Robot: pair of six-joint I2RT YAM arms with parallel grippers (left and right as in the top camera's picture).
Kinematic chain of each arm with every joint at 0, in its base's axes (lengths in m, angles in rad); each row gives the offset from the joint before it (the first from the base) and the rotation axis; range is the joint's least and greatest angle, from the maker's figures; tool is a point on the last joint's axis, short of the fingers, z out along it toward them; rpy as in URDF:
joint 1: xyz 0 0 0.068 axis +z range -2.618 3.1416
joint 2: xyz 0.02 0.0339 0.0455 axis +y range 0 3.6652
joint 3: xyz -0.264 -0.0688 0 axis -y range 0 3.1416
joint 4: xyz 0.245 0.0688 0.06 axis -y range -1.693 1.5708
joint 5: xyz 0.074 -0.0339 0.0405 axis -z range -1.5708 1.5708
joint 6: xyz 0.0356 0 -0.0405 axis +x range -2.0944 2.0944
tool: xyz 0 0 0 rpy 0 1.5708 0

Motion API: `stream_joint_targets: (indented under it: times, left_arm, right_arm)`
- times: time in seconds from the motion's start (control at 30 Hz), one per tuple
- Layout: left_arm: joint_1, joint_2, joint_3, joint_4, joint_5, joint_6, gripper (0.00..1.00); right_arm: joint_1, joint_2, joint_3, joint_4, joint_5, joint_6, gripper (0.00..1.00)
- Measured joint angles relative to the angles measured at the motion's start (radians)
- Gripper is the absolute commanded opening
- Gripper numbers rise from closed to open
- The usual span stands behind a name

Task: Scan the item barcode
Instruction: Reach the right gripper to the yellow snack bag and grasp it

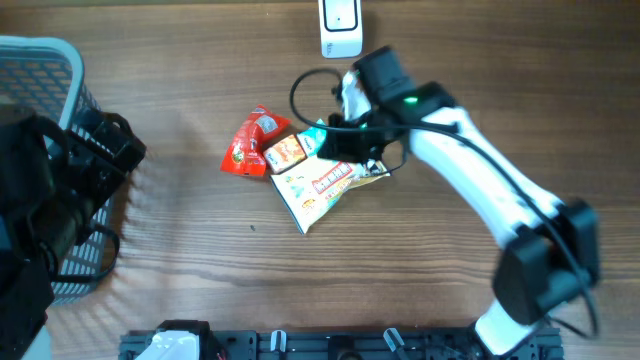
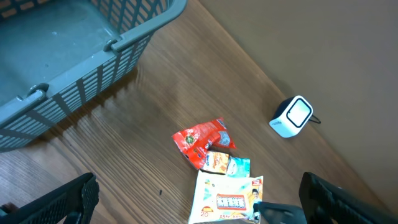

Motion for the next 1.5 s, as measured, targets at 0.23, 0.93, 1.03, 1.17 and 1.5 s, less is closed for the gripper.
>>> stream_joint_targets:
  times: [0.23,0.93,1.03,1.17,1.5]
  left_arm:
    - [0.0,0.0,0.0,0.0,0.0,0.0,1.0]
    - [0.0,0.0,0.0,0.0,0.0,0.0,1.0]
    - [0.0,0.0,0.0,0.0,0.0,0.0,1.0]
    - [0.0,0.0,0.0,0.0,0.0,0.0,1.0]
    - [0.0,0.0,0.0,0.0,0.0,0.0,1.0]
  right_arm:
    - [-0.061,0.281,0.012,-0.026,0.104,-0.003,0.04]
    - [-0.033,0.297,0.209,0.029,0.385,0.087,0.06]
    - [-0.042,0.297,0.209,0.07,0.445,0.125,0.04]
    - [-0.041,0.319,0.204,0.175,0.372,0.136,0.04]
    - [-0.029,0.435,0.203,0.236,0.191,0.174,0.04]
